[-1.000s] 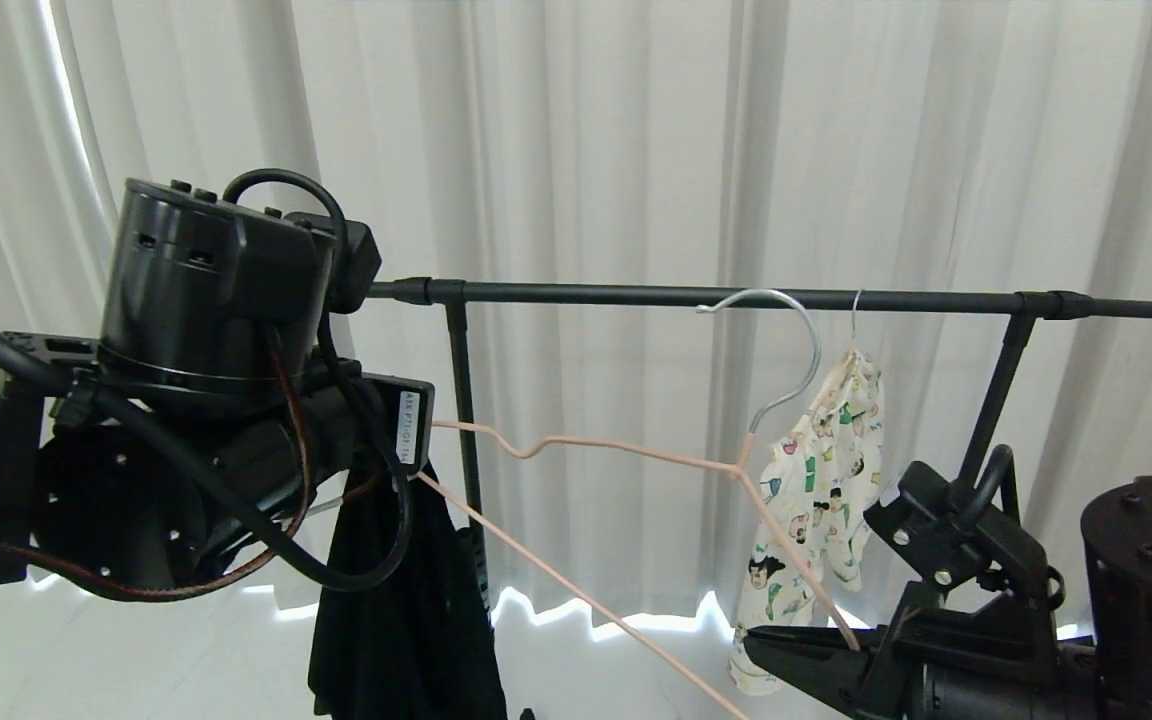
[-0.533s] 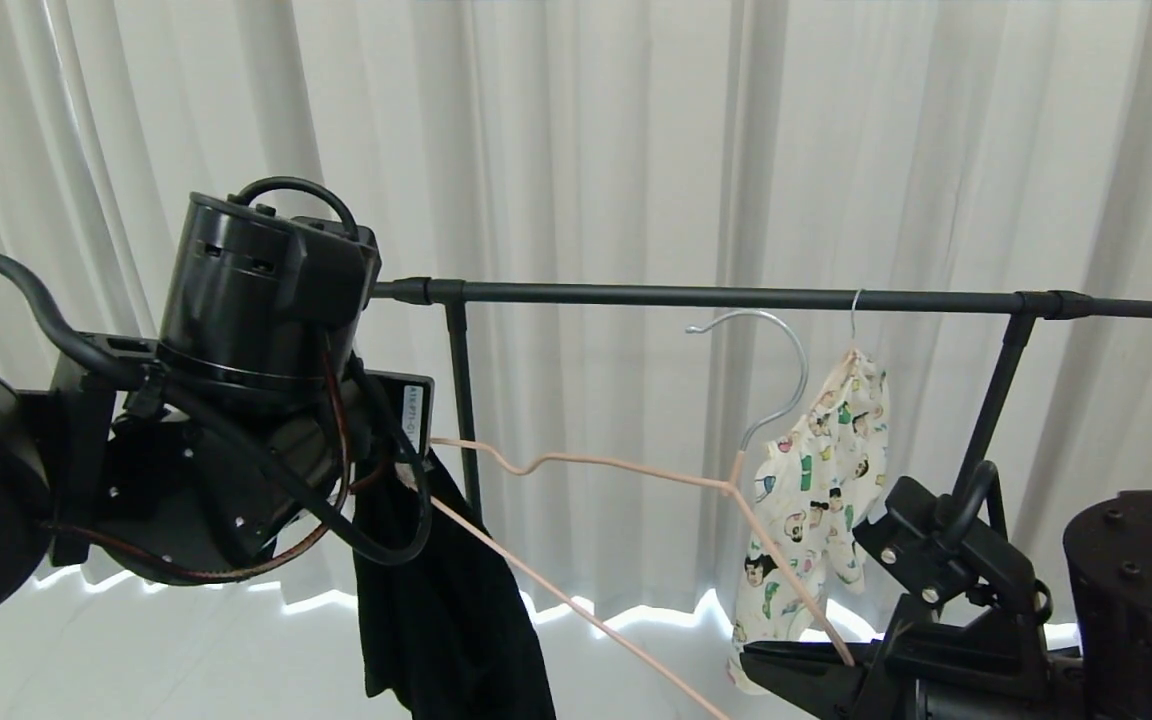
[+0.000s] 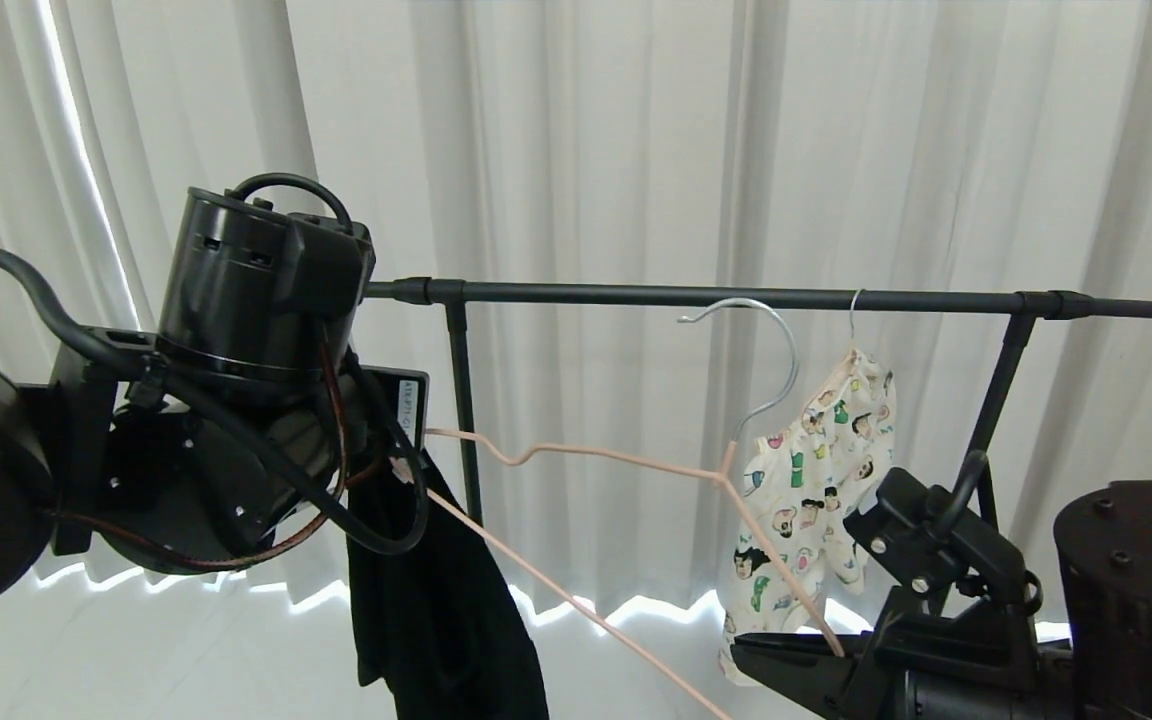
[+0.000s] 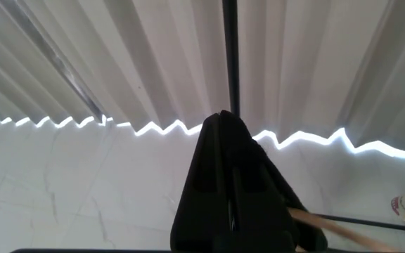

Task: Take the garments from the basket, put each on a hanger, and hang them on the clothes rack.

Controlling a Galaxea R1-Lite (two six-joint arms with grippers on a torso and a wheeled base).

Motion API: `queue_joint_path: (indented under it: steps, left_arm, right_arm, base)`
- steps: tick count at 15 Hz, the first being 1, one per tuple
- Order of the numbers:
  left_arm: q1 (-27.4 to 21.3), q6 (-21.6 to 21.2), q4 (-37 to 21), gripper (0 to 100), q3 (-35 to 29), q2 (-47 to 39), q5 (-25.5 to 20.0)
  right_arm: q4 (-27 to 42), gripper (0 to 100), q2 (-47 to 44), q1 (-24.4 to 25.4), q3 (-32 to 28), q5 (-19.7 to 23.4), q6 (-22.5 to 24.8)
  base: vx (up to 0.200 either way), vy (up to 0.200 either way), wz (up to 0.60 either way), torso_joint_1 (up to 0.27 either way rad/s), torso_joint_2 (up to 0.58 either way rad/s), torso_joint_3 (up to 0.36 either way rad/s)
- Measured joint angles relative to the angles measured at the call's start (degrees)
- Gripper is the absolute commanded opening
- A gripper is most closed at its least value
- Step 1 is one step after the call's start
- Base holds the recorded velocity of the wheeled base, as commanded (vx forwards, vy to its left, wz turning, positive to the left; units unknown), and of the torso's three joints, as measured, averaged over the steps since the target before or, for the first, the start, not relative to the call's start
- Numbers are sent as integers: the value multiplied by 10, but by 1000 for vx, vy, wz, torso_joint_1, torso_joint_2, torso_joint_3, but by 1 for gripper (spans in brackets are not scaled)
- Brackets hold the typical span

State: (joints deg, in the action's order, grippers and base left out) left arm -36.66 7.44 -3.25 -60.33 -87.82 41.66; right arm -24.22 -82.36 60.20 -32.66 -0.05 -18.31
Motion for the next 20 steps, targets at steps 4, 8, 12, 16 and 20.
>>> queue_joint_path:
  steps: [4, 8, 12, 16, 20]
  left_arm:
    - [0, 0, 0, 0, 0, 0, 0]
    - [9, 0, 0, 0, -1, 0, 0]
    - [10, 1, 0, 0, 0, 2, 0]
    - [10, 1, 0, 0, 0, 3, 0]
    - [9, 1, 0, 0, 0, 3, 0]
  right_arm:
    - [0, 0, -13, 3, -19, 3, 1]
    - [1, 0, -9, 25, -7, 2, -2]
    - [0, 0, -10, 26, -14, 0, -1]
    - [-3, 0, -23, 11, -29, -2, 1]
    - [-7, 0, -34, 7, -46, -2, 2]
  base:
    - [0, 0, 0, 0, 0, 0]
    - [0, 0, 0, 0, 0, 0]
    - [0, 0, 0, 0, 0, 0]
    - [0, 0, 0, 0, 0, 0]
    - [0, 0, 0, 0, 0, 0]
